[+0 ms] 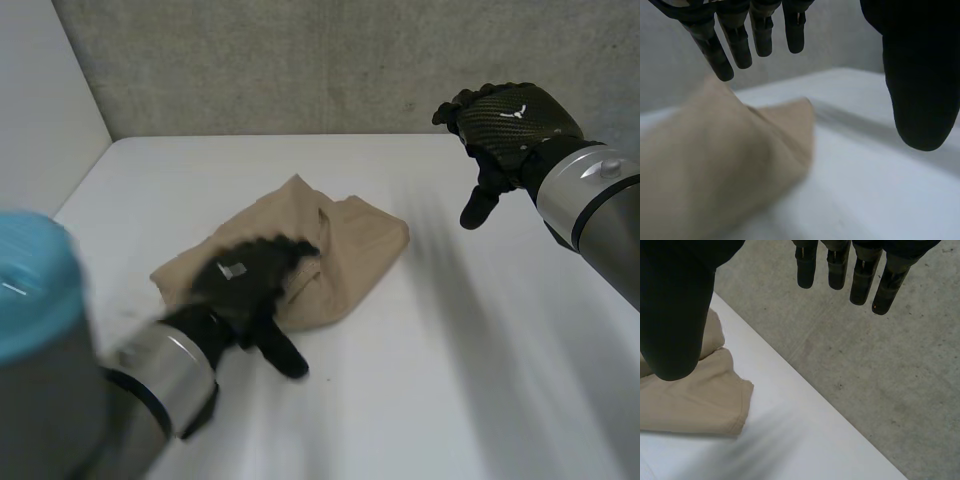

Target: Fold the shorts.

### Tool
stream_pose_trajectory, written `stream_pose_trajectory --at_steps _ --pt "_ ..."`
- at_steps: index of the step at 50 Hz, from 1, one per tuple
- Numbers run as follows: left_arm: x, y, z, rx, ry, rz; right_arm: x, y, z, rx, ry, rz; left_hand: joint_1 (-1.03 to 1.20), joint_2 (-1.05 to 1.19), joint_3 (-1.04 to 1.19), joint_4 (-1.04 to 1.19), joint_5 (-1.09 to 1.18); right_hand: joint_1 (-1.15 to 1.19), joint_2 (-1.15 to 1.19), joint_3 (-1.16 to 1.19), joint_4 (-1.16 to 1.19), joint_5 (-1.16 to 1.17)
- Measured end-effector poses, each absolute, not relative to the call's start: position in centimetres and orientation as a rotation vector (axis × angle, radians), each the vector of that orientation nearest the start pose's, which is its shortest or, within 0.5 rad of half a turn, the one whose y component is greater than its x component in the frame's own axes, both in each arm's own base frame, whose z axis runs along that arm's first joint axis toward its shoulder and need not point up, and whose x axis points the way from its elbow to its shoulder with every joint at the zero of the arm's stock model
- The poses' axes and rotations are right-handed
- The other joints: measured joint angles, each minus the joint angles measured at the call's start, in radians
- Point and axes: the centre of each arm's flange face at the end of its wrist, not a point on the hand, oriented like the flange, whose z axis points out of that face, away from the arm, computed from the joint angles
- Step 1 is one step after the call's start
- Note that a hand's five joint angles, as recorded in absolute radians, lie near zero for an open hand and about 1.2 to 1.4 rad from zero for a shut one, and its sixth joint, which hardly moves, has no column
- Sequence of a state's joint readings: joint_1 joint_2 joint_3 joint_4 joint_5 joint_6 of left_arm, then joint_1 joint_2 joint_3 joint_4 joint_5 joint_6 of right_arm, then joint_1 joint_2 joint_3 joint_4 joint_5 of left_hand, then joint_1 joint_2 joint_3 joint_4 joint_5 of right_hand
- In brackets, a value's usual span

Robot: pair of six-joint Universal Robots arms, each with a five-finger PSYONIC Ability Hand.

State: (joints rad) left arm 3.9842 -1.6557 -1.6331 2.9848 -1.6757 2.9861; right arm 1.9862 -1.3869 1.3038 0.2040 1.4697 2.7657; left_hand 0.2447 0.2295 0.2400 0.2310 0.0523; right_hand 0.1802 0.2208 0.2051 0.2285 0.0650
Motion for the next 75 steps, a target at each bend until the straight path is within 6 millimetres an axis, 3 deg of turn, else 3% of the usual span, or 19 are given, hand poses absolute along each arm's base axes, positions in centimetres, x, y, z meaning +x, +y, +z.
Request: stream_pose_trajectory --at_steps 7,11,21,34,36,38,42,47,51,55,56,60,64,65,67,68,71,72,75 --pt "-24.5 -19.1 28.6 0.379 2.638 -2.229 26.5 -25.1 31.2 -0.975 2.060 -2.009 0.000 0.000 0.000 0.000 0.000 0.000 0.000 0.000 0.000 0.000" --pt "-22.6 -21.7 28.3 0.279 2.546 -2.219 26.5 -25.1 31.2 -0.976 2.062 -2.007 0.000 0.000 0.000 0.000 0.000 0.000 0.000 0.000 0.000 0.000" --pt "-20.4 -26.9 22.8 0.241 2.559 -1.971 26.6 -25.3 30.3 -0.987 2.089 -1.975 0.000 0.000 0.000 0.000 0.000 0.000 0.000 0.000 0.000 0.000" --pt "-21.3 -29.8 17.6 0.331 2.761 -1.743 26.8 -25.4 29.5 -1.021 2.109 -1.959 0.022 0.036 0.021 0.030 0.038 0.000 0.000 0.000 0.000 0.000" --pt "-21.5 -30.1 17.2 0.335 2.779 -1.720 26.8 -25.4 29.5 -1.025 2.111 -1.960 0.169 0.159 0.145 0.157 0.164 0.000 0.000 0.000 0.000 0.000" --pt "-21.6 -30.5 17.1 0.332 2.782 -1.715 26.8 -25.4 29.5 -1.027 2.112 -1.961 0.689 0.634 0.614 0.612 0.594 0.000 0.000 0.000 0.000 0.000" --pt "-21.8 -31.5 17.7 0.320 2.753 -1.755 26.8 -25.4 29.5 -1.026 2.112 -1.965 0.885 0.893 0.855 0.903 0.843 0.000 0.000 0.000 0.000 0.000" --pt "-22.0 -33.5 21.5 0.277 2.606 -1.939 26.8 -25.5 29.7 -1.022 2.107 -1.974 0.885 0.925 0.886 0.950 0.849 0.000 0.000 0.000 0.000 0.000" --pt "-22.0 -34.8 31.9 0.180 2.197 -2.380 26.7 -25.7 30.1 -1.014 2.101 -1.990 0.885 0.930 0.894 0.950 0.849 0.000 0.000 0.000 0.000 0.000" --pt "-22.7 -33.9 38.5 0.149 1.880 -2.665 26.6 -25.7 30.3 -1.009 2.098 -1.998 0.885 0.932 0.895 0.956 0.849 0.000 0.000 0.000 0.000 0.000" --pt "-24.0 -32.5 41.6 0.164 1.699 -2.822 26.5 -25.8 30.4 -1.006 2.096 -2.003 0.885 0.935 0.896 0.963 0.849 0.000 0.000 0.000 0.000 0.000" --pt "-28.1 -29.4 44.3 0.290 1.454 -3.032 26.4 -25.8 30.6 -1.002 2.094 -2.011 0.885 0.939 0.904 0.971 0.849 0.000 0.000 0.000 0.000 0.000" --pt "-30.9 -27.9 43.5 0.427 1.410 -3.077 26.4 -25.7 30.9 -0.999 2.087 -2.018 0.885 0.940 0.904 0.974 0.849 0.000 0.000 0.000 0.000 0.000" --pt "-34.1 -26.8 40.8 0.612 1.441 -3.073 26.3 -25.6 31.2 -0.997 2.076 -2.030 0.885 0.940 0.904 0.974 0.849 0.000 0.000 0.000 0.000 0.000" --pt "-36.5 -26.0 37.8 0.771 1.507 -3.043 26.2 -25.5 31.5 -0.994 2.066 -2.040 0.885 0.940 0.904 0.974 0.849 0.000 0.000 0.000 0.000 0.000" --pt "-36.5 -26.0 37.8 0.771 1.507 -3.043 26.2 -25.5 31.5 -0.994 2.066 -2.040 0.885 0.940 0.904 0.974 0.849 0.000 0.000 0.000 0.000 0.000" --pt "-40.0 -24.3 31.3 1.060 1.683 -2.934 26.0 -25.6 32.1 -0.983 2.055 -2.063 0.878 0.931 0.898 0.962 0.864 0.000 0.000 0.000 0.000 0.000" --pt "-40.0 -24.3 31.3 1.060 1.683 -2.934 26.0 -25.6 32.1 -0.983 2.055 -2.063 0.878 0.931 0.898 0.962 0.864 0.000 0.000 0.000 0.000 0.000" --pt "-42.5 -21.2 23.2 1.377 1.929 -2.717 25.3 -26.1 32.7 -0.956 2.060 -2.096 0.506 0.572 0.564 0.578 0.576 0.000 0.000 0.000 0.000 0.000"
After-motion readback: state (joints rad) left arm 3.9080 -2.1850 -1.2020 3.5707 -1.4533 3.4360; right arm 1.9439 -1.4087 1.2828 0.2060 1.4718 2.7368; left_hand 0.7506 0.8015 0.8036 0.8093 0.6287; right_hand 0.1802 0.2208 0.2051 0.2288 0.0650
